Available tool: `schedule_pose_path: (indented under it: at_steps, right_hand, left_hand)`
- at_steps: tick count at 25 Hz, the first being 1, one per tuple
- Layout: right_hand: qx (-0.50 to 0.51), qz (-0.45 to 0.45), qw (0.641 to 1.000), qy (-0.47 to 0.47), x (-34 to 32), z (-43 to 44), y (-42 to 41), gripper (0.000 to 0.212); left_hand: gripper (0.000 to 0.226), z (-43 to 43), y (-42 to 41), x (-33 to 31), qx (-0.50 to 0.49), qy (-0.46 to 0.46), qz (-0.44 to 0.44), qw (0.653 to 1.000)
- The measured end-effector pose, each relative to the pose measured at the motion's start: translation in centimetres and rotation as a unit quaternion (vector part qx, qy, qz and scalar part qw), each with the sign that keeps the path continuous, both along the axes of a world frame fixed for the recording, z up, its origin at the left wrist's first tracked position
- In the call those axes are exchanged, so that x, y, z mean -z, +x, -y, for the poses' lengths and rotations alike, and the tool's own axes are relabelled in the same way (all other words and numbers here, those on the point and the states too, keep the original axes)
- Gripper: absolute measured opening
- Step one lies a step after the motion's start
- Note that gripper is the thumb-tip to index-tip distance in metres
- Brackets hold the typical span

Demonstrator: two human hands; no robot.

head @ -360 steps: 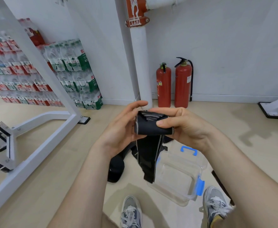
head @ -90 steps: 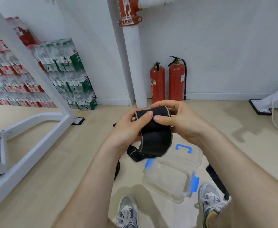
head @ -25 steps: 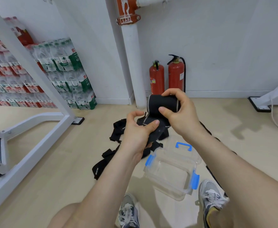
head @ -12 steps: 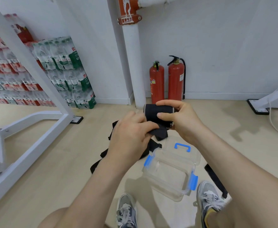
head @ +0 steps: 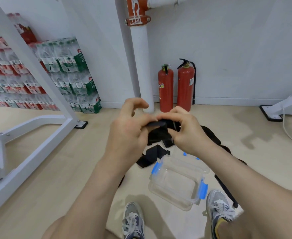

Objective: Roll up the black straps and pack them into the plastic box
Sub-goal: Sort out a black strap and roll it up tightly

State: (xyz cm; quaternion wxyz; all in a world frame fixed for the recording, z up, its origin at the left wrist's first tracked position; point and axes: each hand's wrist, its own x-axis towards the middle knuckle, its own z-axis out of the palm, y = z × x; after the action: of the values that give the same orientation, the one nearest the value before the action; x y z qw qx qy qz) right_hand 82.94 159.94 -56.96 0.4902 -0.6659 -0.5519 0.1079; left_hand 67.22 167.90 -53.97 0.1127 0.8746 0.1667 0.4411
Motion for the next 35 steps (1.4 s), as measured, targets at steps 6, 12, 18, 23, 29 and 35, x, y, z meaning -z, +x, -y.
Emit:
schedule_pose_path:
  at_steps: [6,12,18,23,29,35]
  right_hand:
    - [-0.074,0.016,0.997,-0.023,-1.0,0.5,-1.3,0.038]
    - [-0.061,-0.028,0.994,-0.086,-2.1,1.0,-1.1,0.066]
    - [-0.065,0.080,0.992,-0.068,-3.0,1.7,-1.9,0.065]
    - [-0.062,0.146,0.986,-0.042,-3.4,2.1,-2.2,0.055]
    - [-0.187,-0.252,0.947,-0.066,-3.8,1.5,-0.7,0.033]
    - [-0.017,-0.241,0.970,0.003,-2.5,0.3,-2.7,0.030]
  left_hand:
    - [0.030,-0.9,1.3,-0.4,-0.043,-0.297,0.032,0.953]
    - [0.024,-1.0,1.5,-0.3,-0.027,-0.436,0.056,0.898]
    - [0.013,-1.1,1.2,0.2,0.051,-0.627,0.085,0.773]
    - [0.014,-1.6,0.8,0.7,0.089,-0.700,0.065,0.706]
    - [0.006,-1.5,1.1,0.0,0.044,-0.643,0.201,0.738]
    - [0.023,-0.7,2.0,0.8,0.014,-0.529,0.196,0.826]
